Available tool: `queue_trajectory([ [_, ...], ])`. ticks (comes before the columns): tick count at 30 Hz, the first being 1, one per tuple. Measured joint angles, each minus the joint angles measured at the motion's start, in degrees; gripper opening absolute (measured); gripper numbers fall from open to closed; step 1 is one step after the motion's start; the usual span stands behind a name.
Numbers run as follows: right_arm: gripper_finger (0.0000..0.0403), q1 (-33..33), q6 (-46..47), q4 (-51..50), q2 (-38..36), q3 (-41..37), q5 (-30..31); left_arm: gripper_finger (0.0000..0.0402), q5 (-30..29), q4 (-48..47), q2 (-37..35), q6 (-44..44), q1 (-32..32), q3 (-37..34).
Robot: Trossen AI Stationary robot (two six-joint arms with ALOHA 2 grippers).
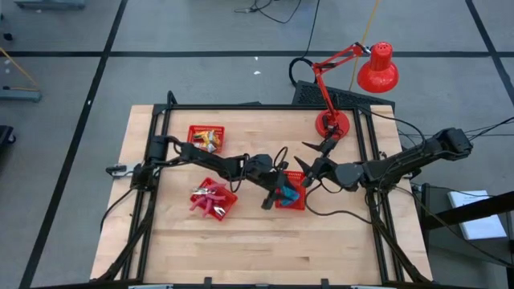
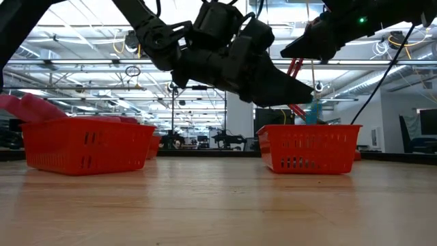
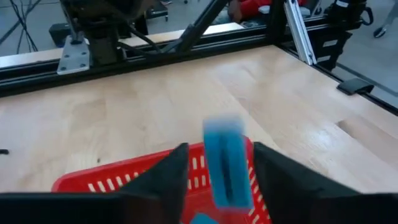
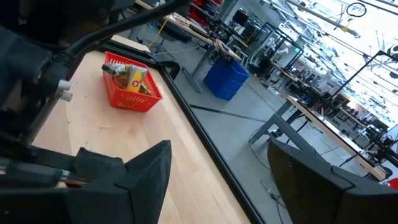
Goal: Pick & Place School Supplies
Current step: Put the blue eraser into the bottom right red basket, then return to Home Position
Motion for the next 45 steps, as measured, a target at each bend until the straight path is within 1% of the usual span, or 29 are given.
queue_trajectory([
  [3, 0.0256, 0.0, 0.21, 0.0, 0.0, 0.0, 0.01, 0.0231, -0.85, 0.12, -0.02, -0.02, 0.0, 0.0],
  [6, 0.0256, 0.0, 0.22, 0.02, 0.0, 0.0, -0.01, 0.0275, -2.32, -0.51, -0.02, -0.05, 0.0, 0.0],
  [10, 0.0256, 0.0, 0.42, 0.04, 0.0, 0.0, -0.06, 0.0309, -2.46, -0.76, -0.21, -0.78, 0.0, 0.0],
  [13, 0.0256, 0.09, 1.02, 0.04, 0.0, 0.0, -0.12, 0.0326, -3.58, -0.63, -1.31, -3.65, -0.02, -0.02],
  [16, 0.0256, 0.66, 2.48, -0.62, -0.17, 0.0, -1.98, 0.0338, -3.93, -6.6, -4.84, -3.11, -0.1, -0.12],
  [20, 0.0256, 2.13, 7.12, -5.68, -3.31, 0.02, -7.91, 0.0349, -4.84, -24.68, -12.31, -1.27, 0.22, -0.11],
  [22, 0.0256, 2.64, 11.28, -10.57, -6.33, 0.02, -10.01, 0.035, -6.04, -33.35, -16.86, -0.28, 0.16, -0.3],
  [24, 0.0256, 2.71, 15.43, -15.19, -9.51, 0.02, -13.31, 0.035, -7.53, -38.2, -21.99, 2.9, -1.25, -2.18],
  [27, 0.0256, 2.77, 21.1, -22.26, -13.66, 0.02, -17.97, 0.0351, -10.87, -38.36, -31.05, 7.42, -5.62, -8.77],
  [28, 0.0256, 2.84, 22.59, -24.23, -14.78, 0.02, -18.5, 0.0351, -12.67, -38.13, -34.54, 7.99, -7.12, -11.79],
  [31, 0.0255, 4.02, 24.46, -28.64, -17.45, 0.02, -19.48, 0.0351, -20.78, -34.83, -46.42, 5.82, -10.66, -21.61],
  [33, 0.0252, 5.17, 24.23, -29.13, -18.62, 0.02, -19.57, 0.0351, -22.84, -32.89, -54.49, 1.98, -11.89, -28.18],
  [37, 0.0239, 6.93, 21.66, -26.31, -19.22, 0.02, -19.66, 0.0351, -23.26, -30.02, -69.67, -4.21, -14.22, -40.8],
  [40, 0.023, 7.9, 21.63, -23.74, -19.43, 0.02, -19.68, 0.0351, -24.28, -27.0, -79.27, -7.52, -15.54, -48.17],
  [43, 0.0224, 8.44, 20.58, -21.76, -19.78, 0.02, -19.59, 0.0351, -25.83, -24.26, -87.36, -7.93, -17.24, -54.33],
  [45, 0.0222, 7.99, 18.19, -21.53, -20.27, 0.02, -19.22, 0.0351, -26.33, -23.95, -92.15, -7.74, -18.06, -57.12],
])
